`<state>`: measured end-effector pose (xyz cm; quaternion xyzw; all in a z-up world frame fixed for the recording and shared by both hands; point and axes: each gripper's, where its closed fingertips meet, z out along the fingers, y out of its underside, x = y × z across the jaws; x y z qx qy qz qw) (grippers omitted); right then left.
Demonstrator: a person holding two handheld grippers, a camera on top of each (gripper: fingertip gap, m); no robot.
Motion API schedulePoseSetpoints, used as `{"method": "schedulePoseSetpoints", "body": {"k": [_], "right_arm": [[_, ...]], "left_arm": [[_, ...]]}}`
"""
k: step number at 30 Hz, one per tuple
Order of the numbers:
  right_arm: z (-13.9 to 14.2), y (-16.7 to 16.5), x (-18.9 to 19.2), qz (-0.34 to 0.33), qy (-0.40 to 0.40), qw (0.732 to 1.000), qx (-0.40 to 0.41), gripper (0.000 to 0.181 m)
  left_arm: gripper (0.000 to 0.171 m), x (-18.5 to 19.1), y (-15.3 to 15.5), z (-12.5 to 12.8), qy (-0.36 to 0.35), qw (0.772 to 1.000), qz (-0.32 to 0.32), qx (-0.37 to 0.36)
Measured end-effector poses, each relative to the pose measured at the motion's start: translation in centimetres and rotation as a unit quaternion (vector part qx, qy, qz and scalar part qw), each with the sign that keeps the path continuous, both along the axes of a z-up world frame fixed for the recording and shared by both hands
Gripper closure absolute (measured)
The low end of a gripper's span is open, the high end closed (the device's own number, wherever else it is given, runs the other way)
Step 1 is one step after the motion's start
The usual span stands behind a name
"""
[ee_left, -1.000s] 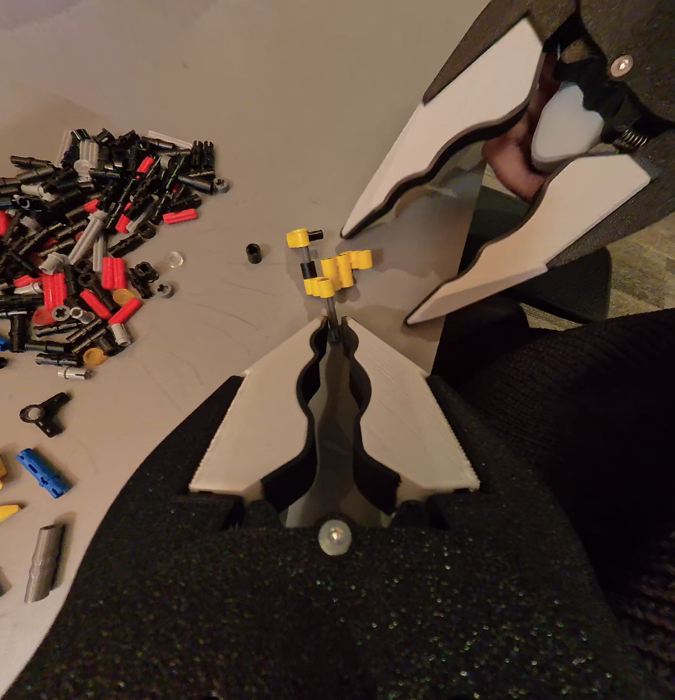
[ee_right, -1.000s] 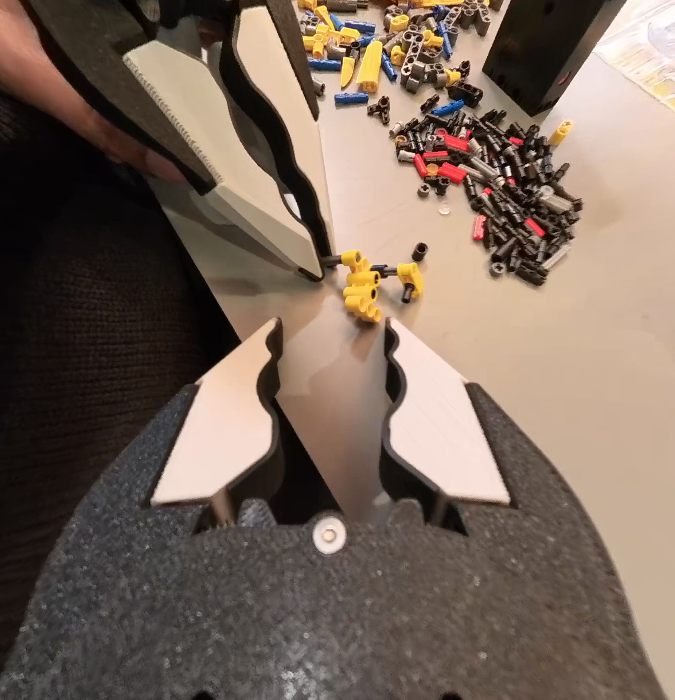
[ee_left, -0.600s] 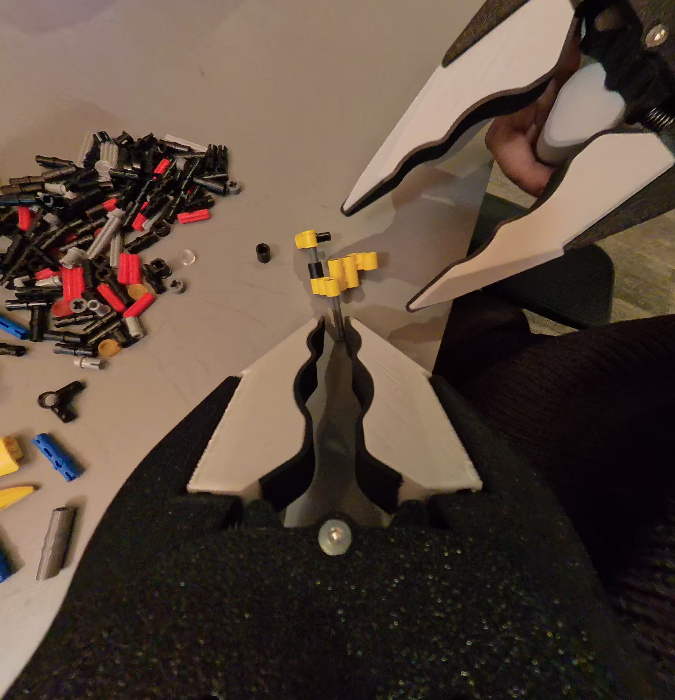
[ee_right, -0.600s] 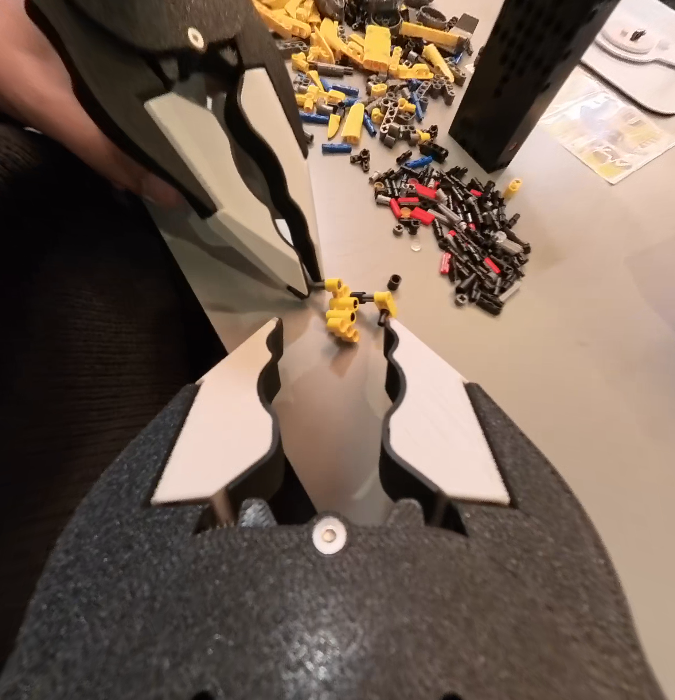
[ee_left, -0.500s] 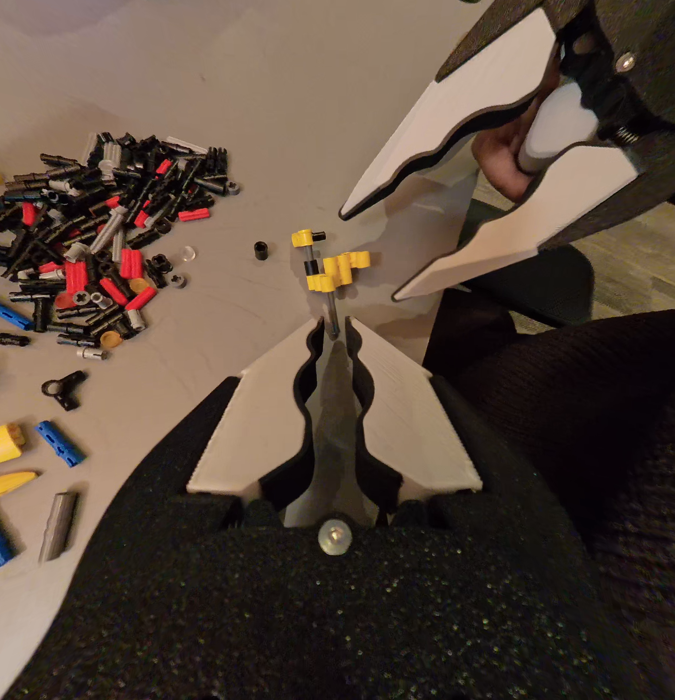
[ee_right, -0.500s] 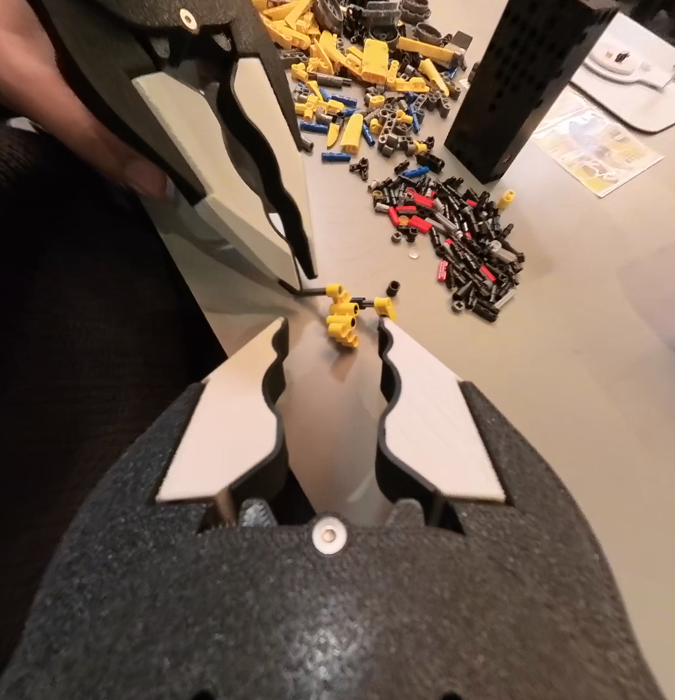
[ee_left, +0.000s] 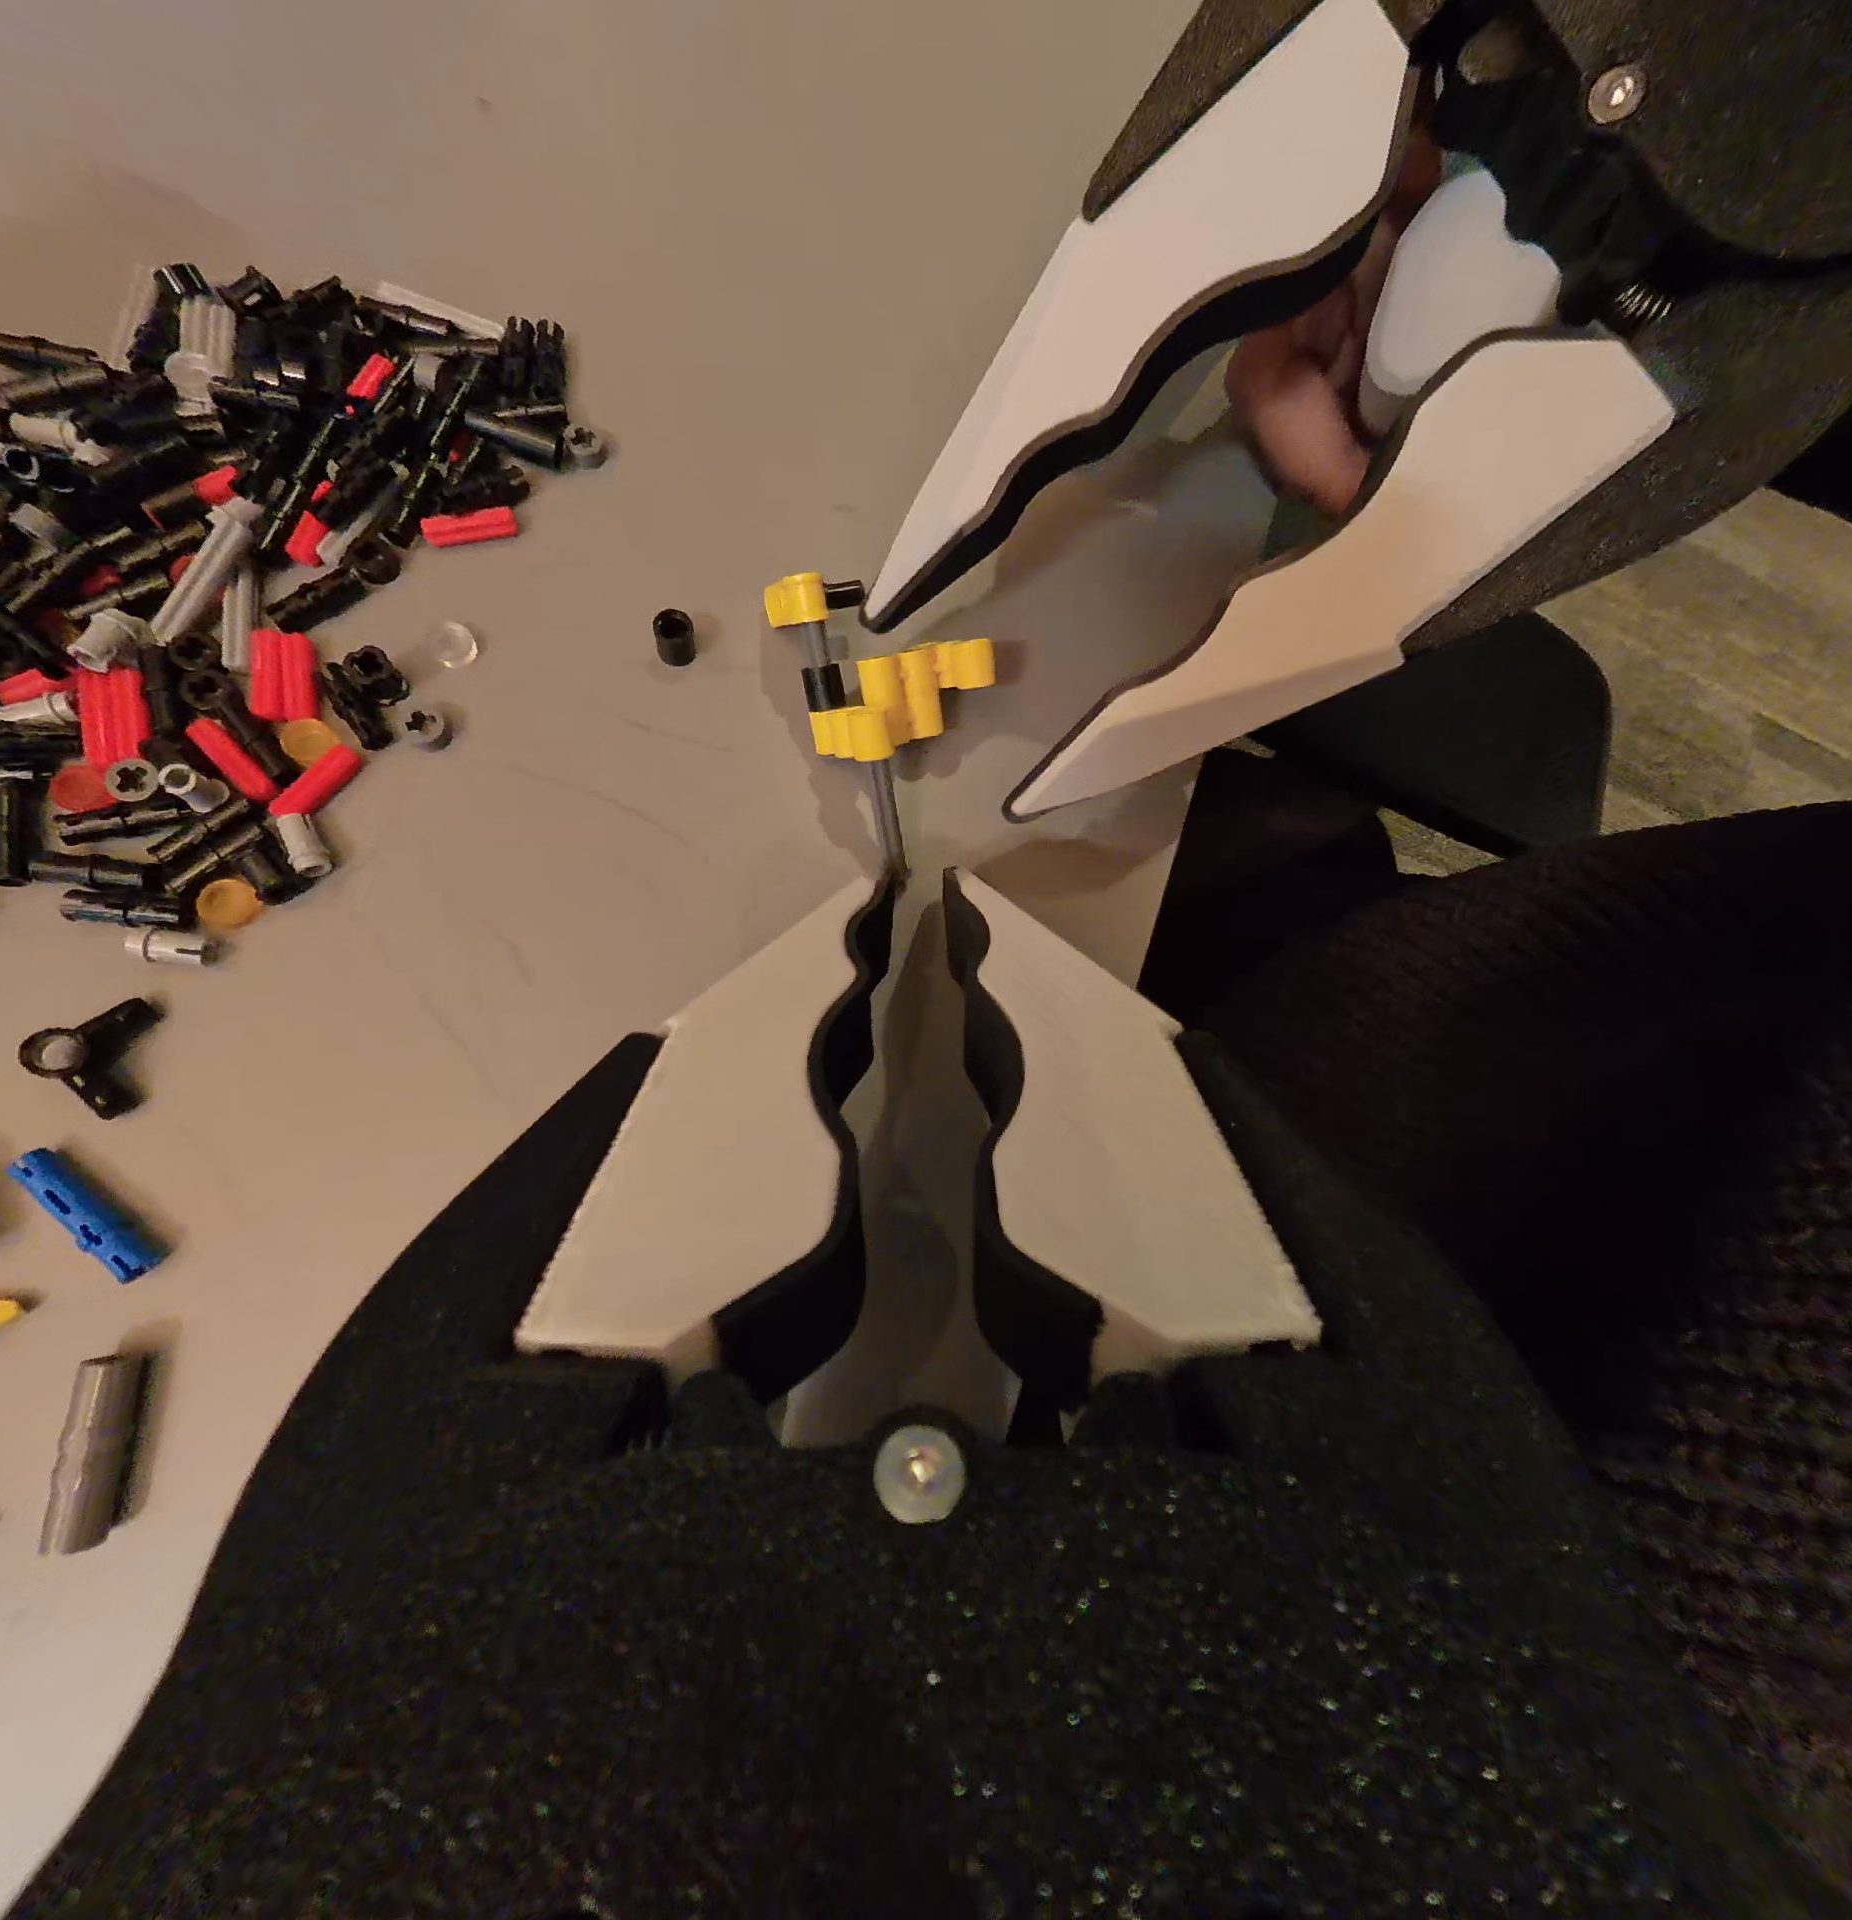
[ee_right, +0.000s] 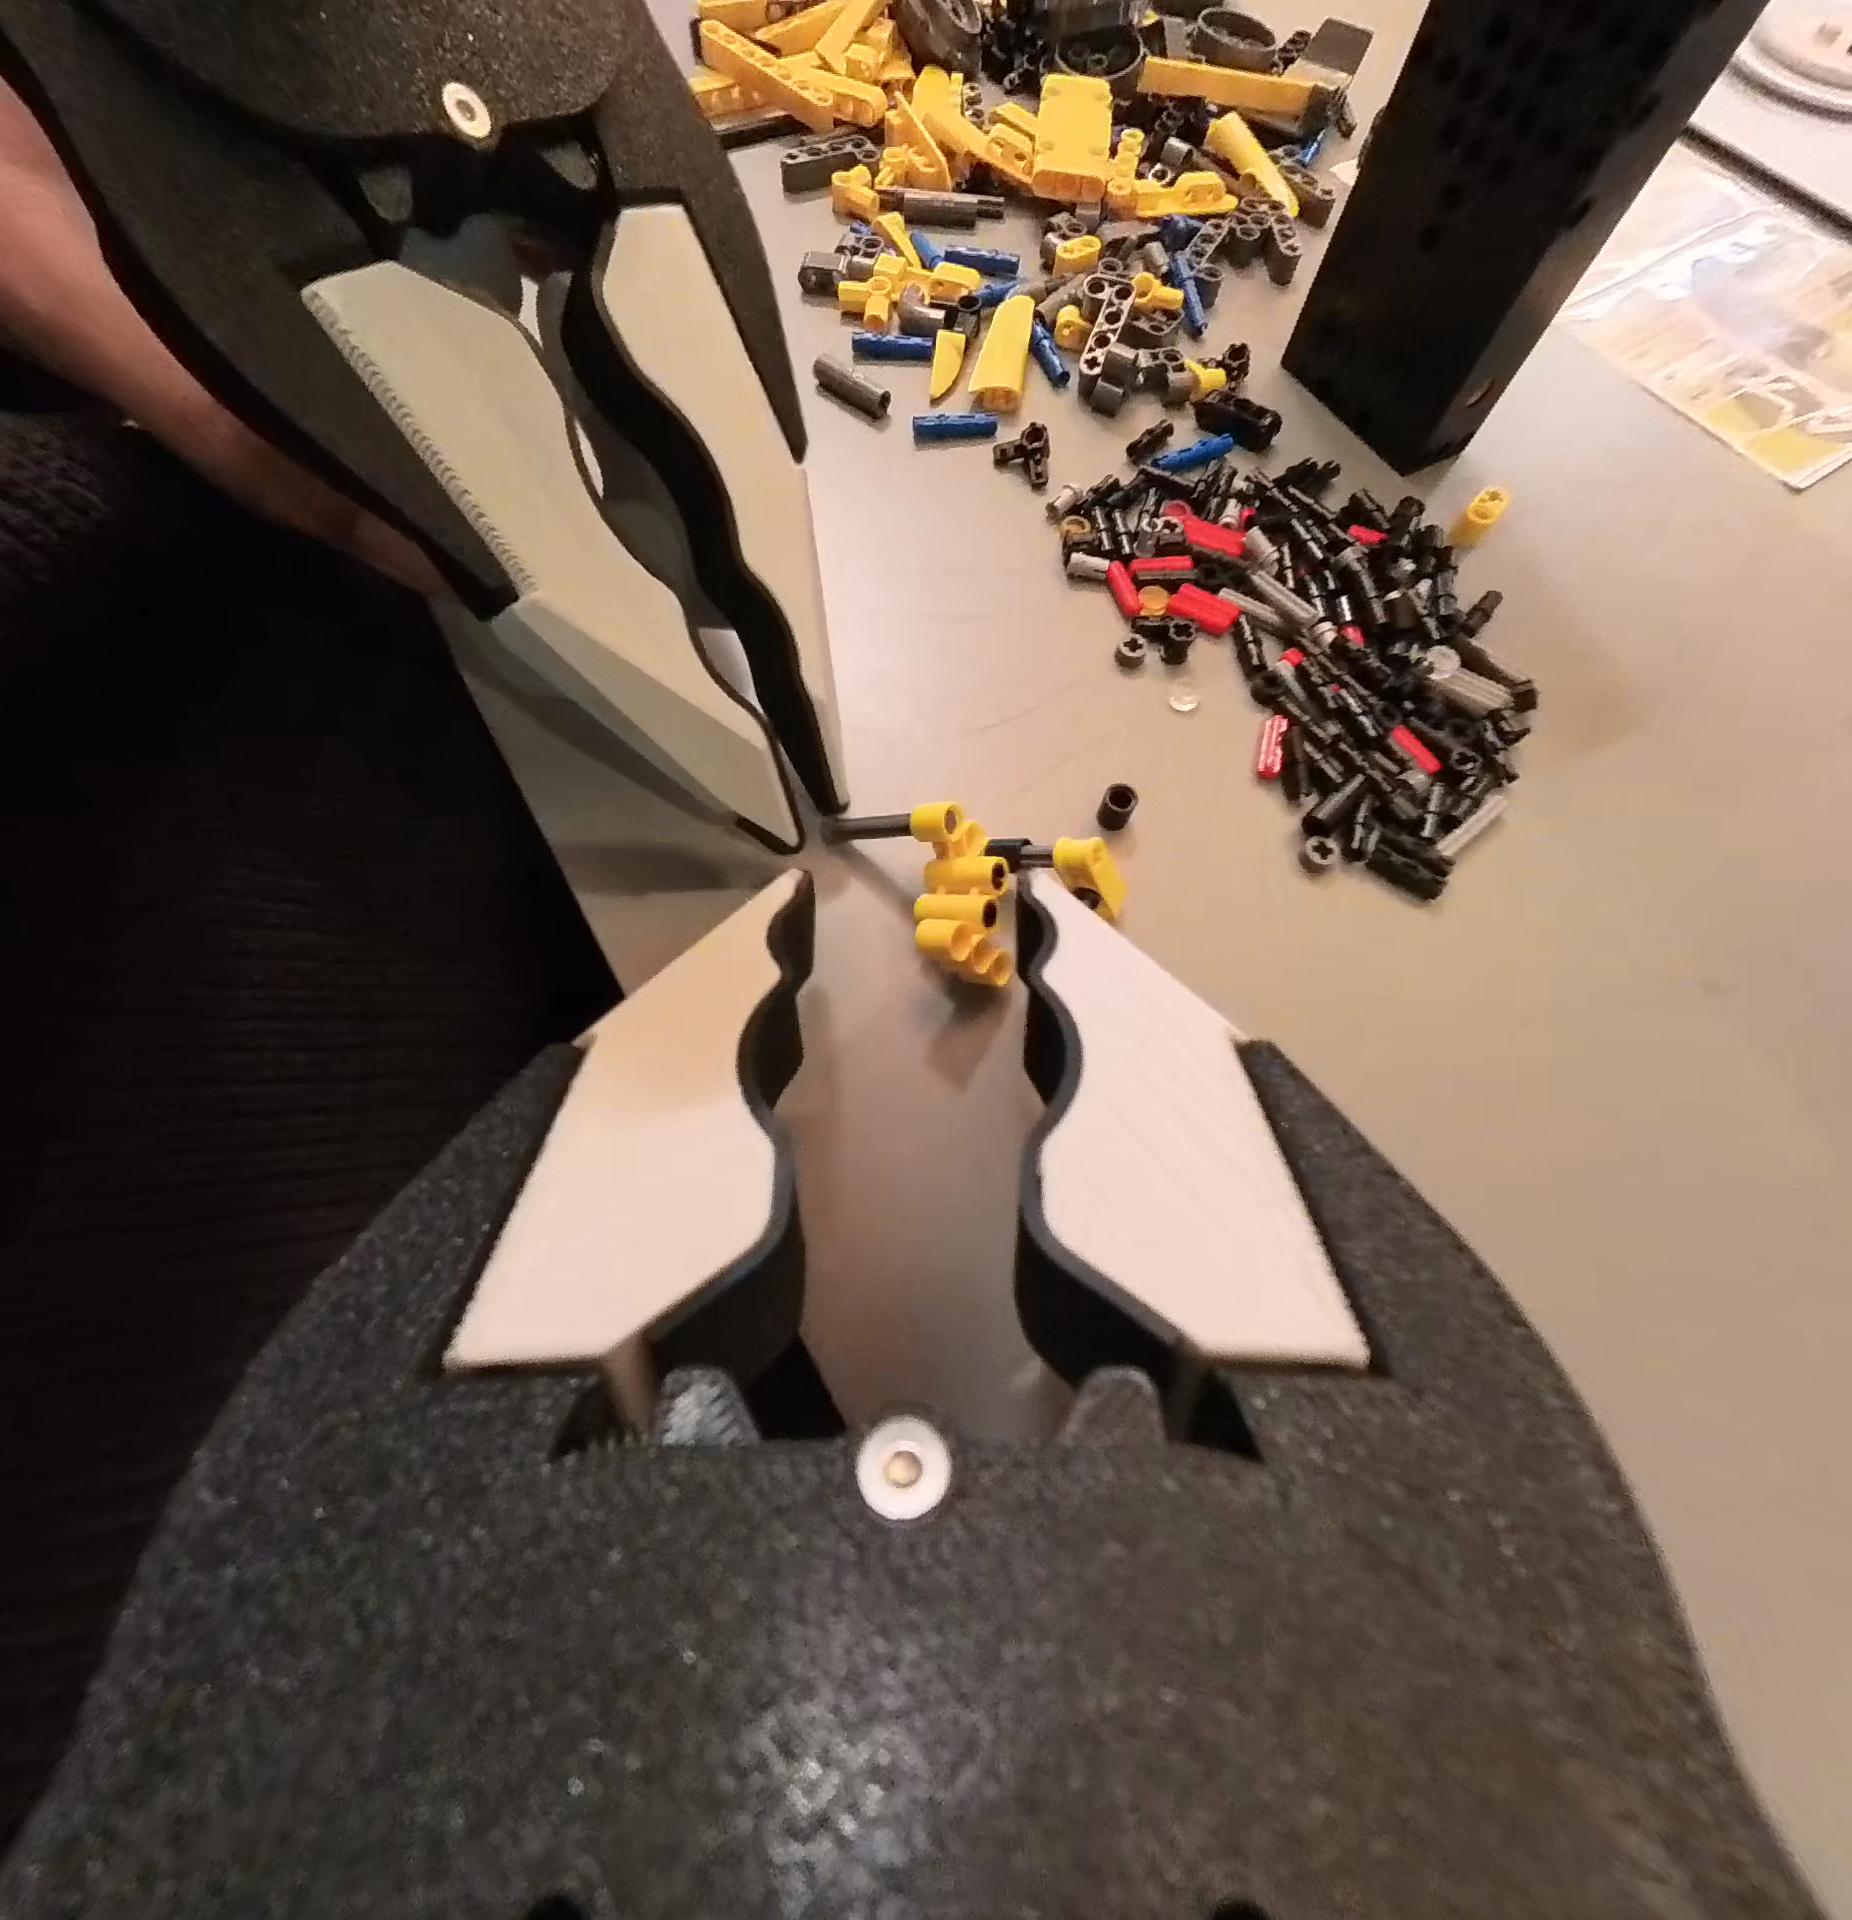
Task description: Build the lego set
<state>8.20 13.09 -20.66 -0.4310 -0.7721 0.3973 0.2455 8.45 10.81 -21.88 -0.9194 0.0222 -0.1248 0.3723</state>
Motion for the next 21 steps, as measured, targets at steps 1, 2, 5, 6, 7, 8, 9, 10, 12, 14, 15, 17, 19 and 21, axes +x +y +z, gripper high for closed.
{"method": "schedulePoseSetpoints", "body": {"k": [1,2,5,6,7,8,9,10,12,14,15,17,19,21], "right_arm": [[-0.1,-0.1,0.0,0.001,-0.001,1.000,-0.001,0.142],[-0.1,-0.2,0.0,0.003,-0.003,1.000,-0.003,0.142],[-0.1,-0.5,0.1,0.009,-0.005,1.000,-0.003,0.143],[-0.1,-0.6,0.1,0.011,-0.005,1.000,-0.003,0.143],[-0.1,-0.7,0.2,0.012,-0.006,1.000,-0.004,0.143],[0.0,-0.8,0.2,0.014,-0.007,1.000,-0.005,0.143],[0.0,-0.8,0.2,0.015,-0.007,1.000,-0.005,0.143],[0.0,-0.9,0.3,0.017,-0.007,1.000,-0.002,0.143],[-0.1,-0.9,0.4,0.018,-0.006,1.000,0.005,0.143],[-0.1,-1.0,0.5,0.022,-0.005,1.000,0.012,0.143],[-0.1,-1.1,0.6,0.025,-0.004,1.000,0.018,0.143],[-0.2,-1.3,0.7,0.029,-0.002,0.999,0.035,0.143],[-0.2,-1.5,0.7,0.033,0.006,0.998,0.058,0.143],[-0.3,-1.6,0.6,0.037,0.014,0.996,0.081,0.143]], "left_arm": [[0.163,0.0,0.1,0.0,-0.001,1.000,0.000,0.000],[0.163,0.0,0.1,-0.1,0.000,1.000,0.000,-0.001],[0.167,-0.1,0.3,-0.2,0.005,1.000,0.002,-0.002],[0.167,-0.1,0.4,-0.2,0.005,1.000,0.002,-0.002],[0.167,-0.2,0.5,-0.2,0.006,1.000,0.003,-0.002],[0.167,-0.2,0.5,-0.2,0.005,1.000,0.003,-0.002],[0.167,-0.2,0.5,-0.2,0.004,1.000,0.004,-0.002],[0.167,-0.2,0.6,-0.2,0.003,1.000,0.004,-0.001],[0.167,-0.2,0.6,-0.3,0.001,1.000,0.006,0.000],[0.167,-0.2,0.6,-0.3,-0.002,1.000,0.007,0.002],[0.167,-0.2,0.6,-0.3,-0.003,1.000,0.008,0.003],[0.167,-0.2,0.7,-0.3,-0.008,1.000,0.009,0.005],[0.167,-0.2,0.7,-0.2,-0.019,1.000,0.008,0.009],[0.167,-0.2,0.6,-0.2,-0.039,0.999,0.008,0.007]]}}
